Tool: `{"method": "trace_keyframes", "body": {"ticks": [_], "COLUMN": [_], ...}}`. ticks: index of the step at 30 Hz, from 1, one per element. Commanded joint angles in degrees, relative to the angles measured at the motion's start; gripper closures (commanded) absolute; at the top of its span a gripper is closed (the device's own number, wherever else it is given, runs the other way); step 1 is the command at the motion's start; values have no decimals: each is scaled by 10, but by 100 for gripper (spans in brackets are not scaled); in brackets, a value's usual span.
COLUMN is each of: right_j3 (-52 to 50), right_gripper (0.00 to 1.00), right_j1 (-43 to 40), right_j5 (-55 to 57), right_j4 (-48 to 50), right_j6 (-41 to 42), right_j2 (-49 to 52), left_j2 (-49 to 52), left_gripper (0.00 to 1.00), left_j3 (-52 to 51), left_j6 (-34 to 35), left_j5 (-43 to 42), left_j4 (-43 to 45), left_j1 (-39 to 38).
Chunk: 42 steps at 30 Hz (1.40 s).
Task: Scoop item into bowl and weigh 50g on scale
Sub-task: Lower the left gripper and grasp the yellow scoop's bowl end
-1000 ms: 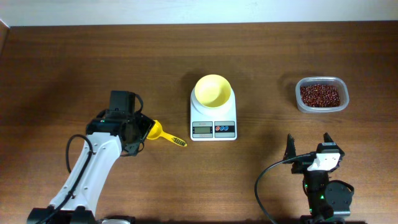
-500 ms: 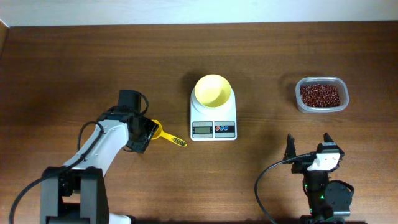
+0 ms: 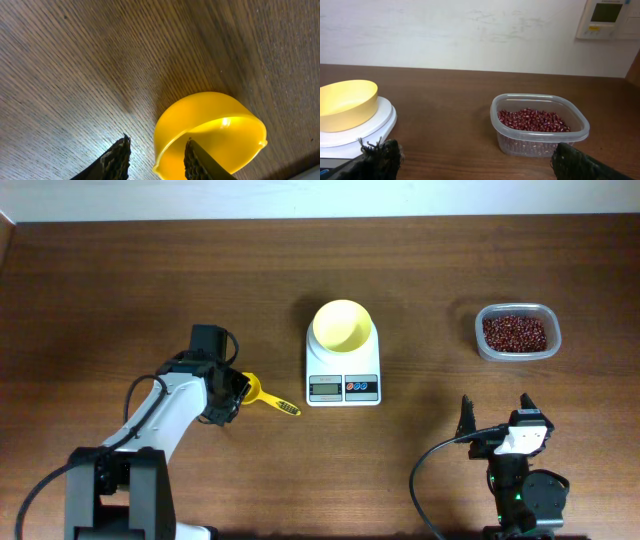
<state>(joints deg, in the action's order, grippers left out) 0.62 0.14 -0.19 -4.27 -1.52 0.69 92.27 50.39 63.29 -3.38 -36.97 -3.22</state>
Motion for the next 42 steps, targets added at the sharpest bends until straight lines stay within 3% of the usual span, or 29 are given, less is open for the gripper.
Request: {"method": "trace_keyframes", "body": {"ticks": [1, 4, 9, 10, 12, 26, 34, 39, 42], "right_j3": [-3, -3, -3, -3, -3, -3, -3, -3, -3], "right_gripper": [1, 1, 1, 1, 1, 1, 1, 1, 1], "right_j1": [-2, -2, -2, -2, -2, -2, -2, -2, -2], "right_j5": [7, 7, 7, 7, 7, 7, 7, 7, 7], "right_j4": [-3, -3, -3, -3, -3, -3, -3, -3, -3], "right_j6": [3, 3, 3, 3, 3, 3, 3, 3, 3], "right_j2": [-3, -3, -3, -3, -3, -3, -3, -3, -3], "left_j2": [9, 23, 45, 45, 45, 43, -89, -137, -137], "left_gripper": [62, 64, 77, 88, 100, 100, 100, 100, 100], "left_j3": [-7, -7, -7, -7, -7, -5, 38, 38, 39], "left_j6": [3, 3, 3, 3, 3, -21, -20, 98, 106], "left_j5": [13, 12, -7, -7, -7, -10, -13, -14, -19], "left_j4": [8, 12, 25, 25, 25, 23, 25, 25, 27], "left_j1": [-2, -2, -2, -2, -2, -1, -1, -1, -1]}}
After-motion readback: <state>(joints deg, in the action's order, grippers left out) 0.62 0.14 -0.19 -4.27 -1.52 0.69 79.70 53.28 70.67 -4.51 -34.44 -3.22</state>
